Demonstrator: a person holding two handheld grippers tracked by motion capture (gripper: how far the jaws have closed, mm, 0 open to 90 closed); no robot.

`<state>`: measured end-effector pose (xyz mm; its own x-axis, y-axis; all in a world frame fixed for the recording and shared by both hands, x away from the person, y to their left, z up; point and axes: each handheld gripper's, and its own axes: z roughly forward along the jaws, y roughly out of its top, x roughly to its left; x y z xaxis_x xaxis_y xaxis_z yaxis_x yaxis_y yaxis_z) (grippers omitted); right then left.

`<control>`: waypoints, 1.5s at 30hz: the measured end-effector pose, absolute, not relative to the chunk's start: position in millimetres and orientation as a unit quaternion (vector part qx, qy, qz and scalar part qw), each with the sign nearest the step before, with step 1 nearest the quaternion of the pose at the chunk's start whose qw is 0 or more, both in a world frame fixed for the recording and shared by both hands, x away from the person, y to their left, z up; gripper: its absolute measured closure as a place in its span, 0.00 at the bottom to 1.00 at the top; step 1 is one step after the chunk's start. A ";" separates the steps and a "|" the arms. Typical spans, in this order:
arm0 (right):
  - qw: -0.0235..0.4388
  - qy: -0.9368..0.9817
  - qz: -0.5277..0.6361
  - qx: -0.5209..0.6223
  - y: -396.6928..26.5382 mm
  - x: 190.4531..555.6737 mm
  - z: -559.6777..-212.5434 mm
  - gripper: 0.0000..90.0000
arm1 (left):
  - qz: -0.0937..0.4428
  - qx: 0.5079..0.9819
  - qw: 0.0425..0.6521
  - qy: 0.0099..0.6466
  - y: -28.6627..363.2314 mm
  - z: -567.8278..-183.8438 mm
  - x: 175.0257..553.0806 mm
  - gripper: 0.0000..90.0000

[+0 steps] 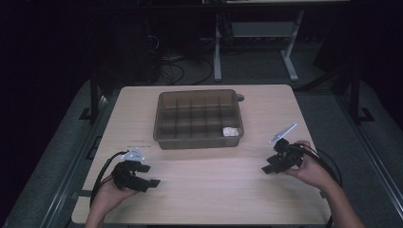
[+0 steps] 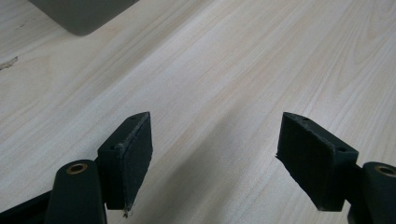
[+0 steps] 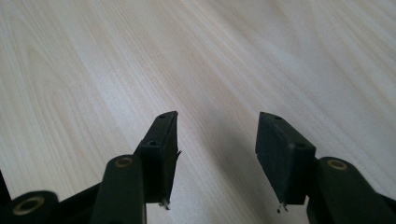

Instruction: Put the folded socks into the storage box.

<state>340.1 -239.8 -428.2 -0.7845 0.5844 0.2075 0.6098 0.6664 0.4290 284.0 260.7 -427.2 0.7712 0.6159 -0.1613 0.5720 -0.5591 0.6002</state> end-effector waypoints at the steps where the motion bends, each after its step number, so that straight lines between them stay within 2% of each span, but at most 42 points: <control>1: 0.027 -0.912 -0.245 -0.327 -240.4 339.4 -428.8 0.53 | 0.034 0.883 0.326 0.336 261.0 -427.0 284.2 0.29; 45: 0.023 -0.895 -0.285 -0.343 -256.8 301.4 -452.8 0.51 | 0.034 0.885 0.324 0.333 258.5 -430.4 285.0 0.29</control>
<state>301.4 -256.8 -452.8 -0.7639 0.6002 0.2371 0.6269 0.6029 0.4935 285.0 258.5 -430.4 0.7764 0.6107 -0.1556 0.5667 -0.5686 0.5963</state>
